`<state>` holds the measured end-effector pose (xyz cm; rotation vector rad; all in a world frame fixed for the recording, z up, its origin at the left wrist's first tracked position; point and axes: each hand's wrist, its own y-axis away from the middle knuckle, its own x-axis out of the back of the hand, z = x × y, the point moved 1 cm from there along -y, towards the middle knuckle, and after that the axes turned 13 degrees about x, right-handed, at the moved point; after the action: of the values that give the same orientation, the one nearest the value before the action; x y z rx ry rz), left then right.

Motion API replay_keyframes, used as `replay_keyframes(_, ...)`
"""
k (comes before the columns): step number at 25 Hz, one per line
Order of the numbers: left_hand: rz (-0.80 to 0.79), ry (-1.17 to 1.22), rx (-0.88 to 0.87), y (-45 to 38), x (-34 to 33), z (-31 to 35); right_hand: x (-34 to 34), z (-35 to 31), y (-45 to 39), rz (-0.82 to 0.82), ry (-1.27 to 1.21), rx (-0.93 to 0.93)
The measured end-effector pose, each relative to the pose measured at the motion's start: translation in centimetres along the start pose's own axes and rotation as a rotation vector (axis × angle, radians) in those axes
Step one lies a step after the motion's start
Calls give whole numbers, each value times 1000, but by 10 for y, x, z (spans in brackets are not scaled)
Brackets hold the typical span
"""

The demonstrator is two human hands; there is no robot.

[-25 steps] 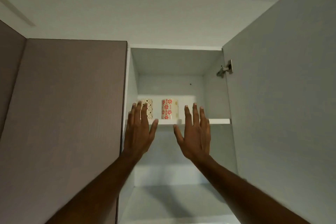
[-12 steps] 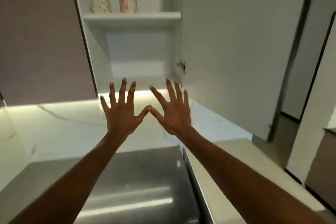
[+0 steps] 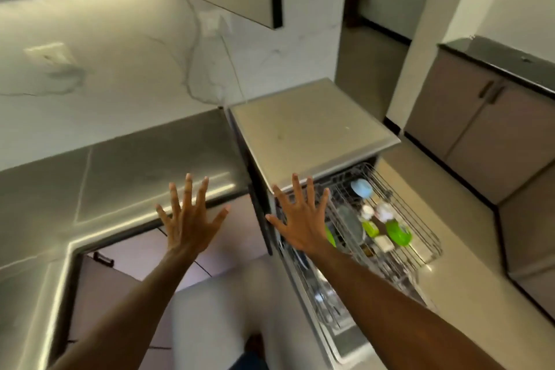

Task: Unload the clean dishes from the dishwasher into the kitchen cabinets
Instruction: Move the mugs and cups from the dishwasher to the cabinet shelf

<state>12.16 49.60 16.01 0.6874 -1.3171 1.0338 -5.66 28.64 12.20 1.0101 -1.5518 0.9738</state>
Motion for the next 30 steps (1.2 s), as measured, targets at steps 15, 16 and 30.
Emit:
replay_keyframes(15,-804,-166,-713,34,-240,215,-131,149,174,-300,-358,-557)
replay_keyframes(16,-836,-210,-746,31,-259,222,-150,155,168,-314,-387,-576)
replay_keyframes(30,-656,-832,-834,32,-473,265,-382,184,103,-537,-540,-497)
